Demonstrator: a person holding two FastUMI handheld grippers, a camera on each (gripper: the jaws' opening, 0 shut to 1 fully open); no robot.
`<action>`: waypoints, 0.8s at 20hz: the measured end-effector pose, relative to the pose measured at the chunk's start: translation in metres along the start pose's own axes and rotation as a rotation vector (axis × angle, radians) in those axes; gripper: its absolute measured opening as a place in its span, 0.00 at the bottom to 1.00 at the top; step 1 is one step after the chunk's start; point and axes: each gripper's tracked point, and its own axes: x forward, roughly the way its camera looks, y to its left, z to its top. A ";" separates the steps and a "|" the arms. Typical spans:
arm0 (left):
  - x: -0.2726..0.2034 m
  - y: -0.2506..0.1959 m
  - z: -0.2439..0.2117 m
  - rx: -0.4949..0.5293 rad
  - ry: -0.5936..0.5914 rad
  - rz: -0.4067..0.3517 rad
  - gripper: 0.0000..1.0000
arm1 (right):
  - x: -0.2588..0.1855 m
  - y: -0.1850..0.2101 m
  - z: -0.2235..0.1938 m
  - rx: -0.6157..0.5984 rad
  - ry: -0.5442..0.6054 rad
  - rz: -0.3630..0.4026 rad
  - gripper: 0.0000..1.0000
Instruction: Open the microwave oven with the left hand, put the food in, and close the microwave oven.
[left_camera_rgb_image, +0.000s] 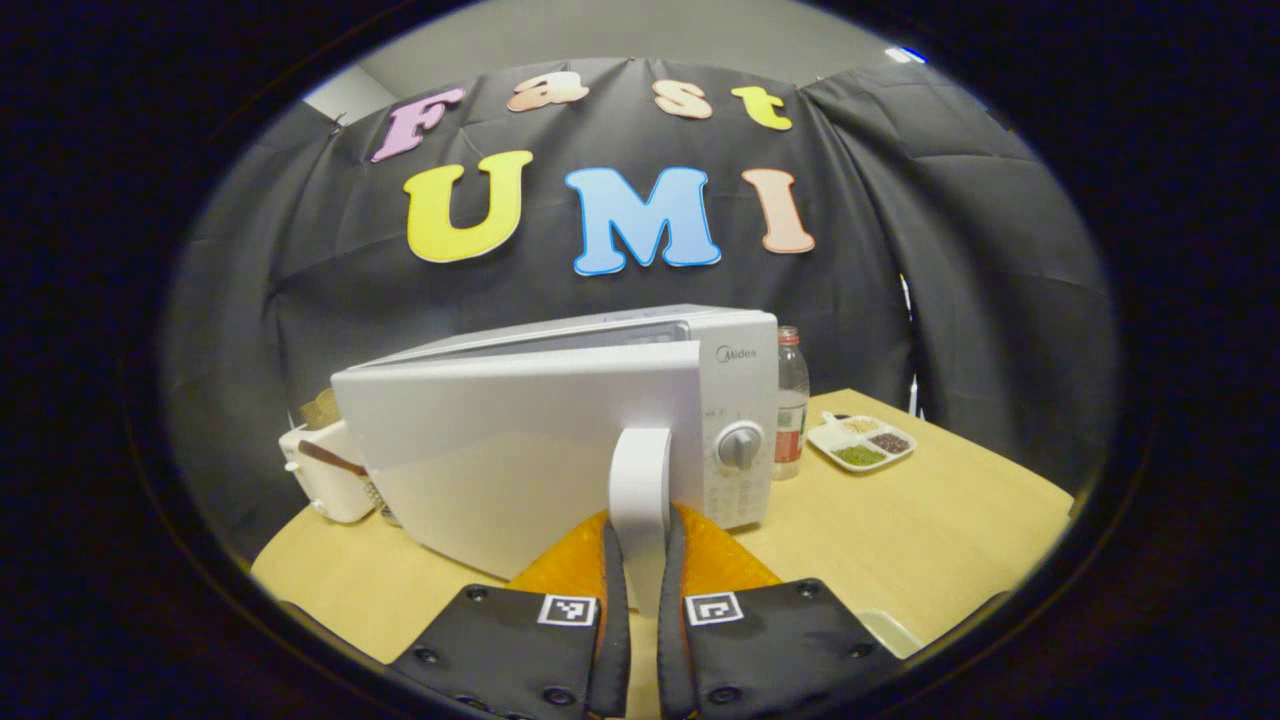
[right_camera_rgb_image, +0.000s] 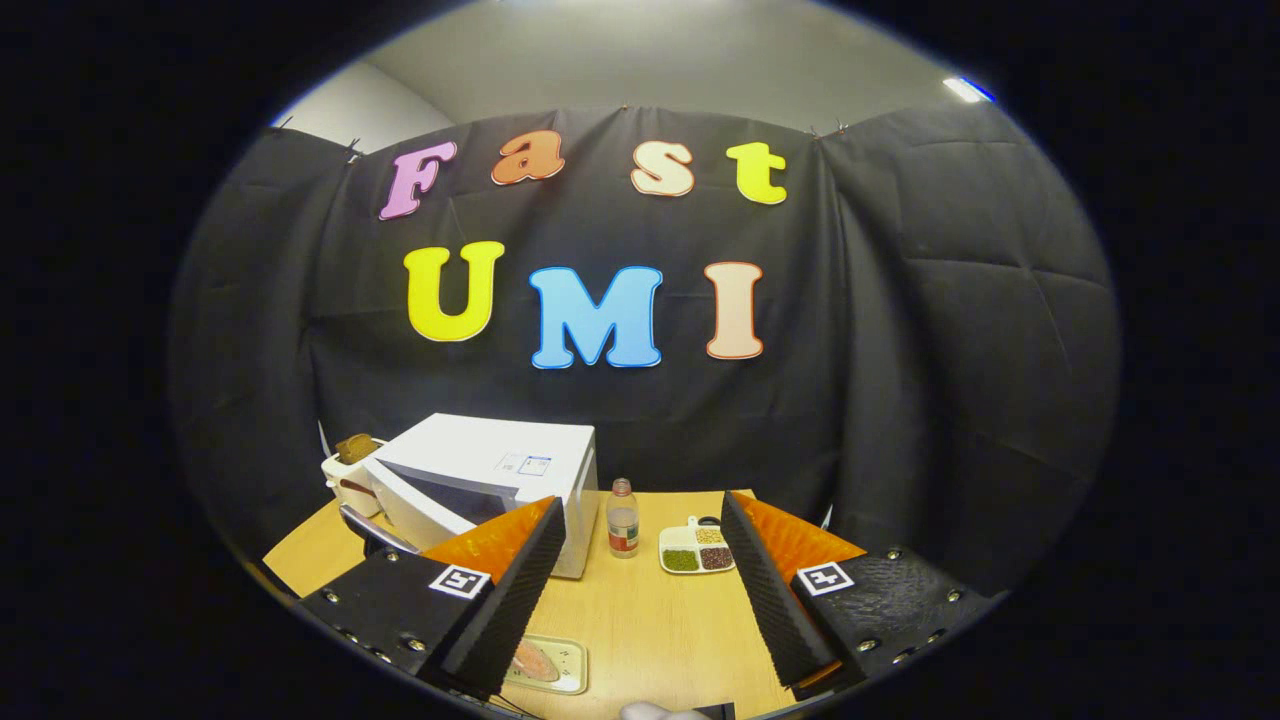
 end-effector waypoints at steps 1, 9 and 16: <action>-0.013 0.008 -0.001 -0.001 0.009 0.013 0.18 | -0.001 0.008 0.000 0.008 0.004 0.029 0.96; -0.077 0.071 -0.016 0.101 -0.004 0.129 0.84 | -0.007 0.058 -0.010 -0.012 0.011 0.165 0.96; -0.123 0.121 -0.031 0.069 0.027 0.224 0.97 | -0.013 0.102 -0.024 0.003 0.061 0.264 0.96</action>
